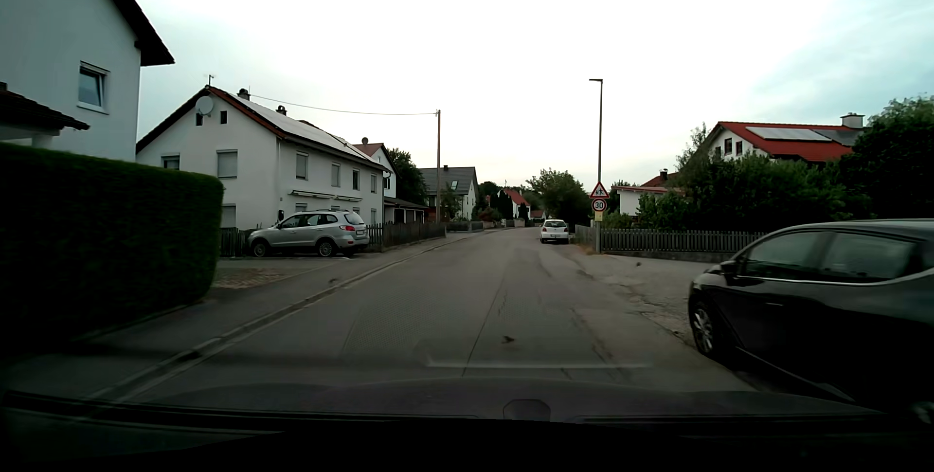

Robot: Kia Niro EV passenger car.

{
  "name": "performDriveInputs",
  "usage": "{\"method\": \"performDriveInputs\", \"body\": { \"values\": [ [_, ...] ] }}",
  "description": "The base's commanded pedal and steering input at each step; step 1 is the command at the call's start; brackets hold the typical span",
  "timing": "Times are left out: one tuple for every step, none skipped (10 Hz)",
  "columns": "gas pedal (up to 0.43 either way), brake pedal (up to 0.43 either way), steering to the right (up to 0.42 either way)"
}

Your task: Follow the waypoints while adhering to traffic rules and regulations

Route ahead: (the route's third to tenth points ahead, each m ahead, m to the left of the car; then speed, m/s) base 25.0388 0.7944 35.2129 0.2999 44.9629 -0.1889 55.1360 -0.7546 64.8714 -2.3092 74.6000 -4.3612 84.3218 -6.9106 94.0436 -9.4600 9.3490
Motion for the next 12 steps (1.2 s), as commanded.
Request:
{"method": "performDriveInputs", "body": {
  "values": [
    [0.000,0.006,0.008],
    [0.000,0.006,0.008],
    [0.000,0.006,0.008],
    [0.000,0.006,0.008],
    [0.000,0.006,0.008],
    [0.028,0.006,0.009],
    [0.028,0.006,0.010],
    [0.039,0.006,0.015],
    [0.039,0.006,0.018],
    [0.039,0.006,0.019],
    [0.039,0.006,0.019],
    [0.039,0.006,0.019]
  ]
}}
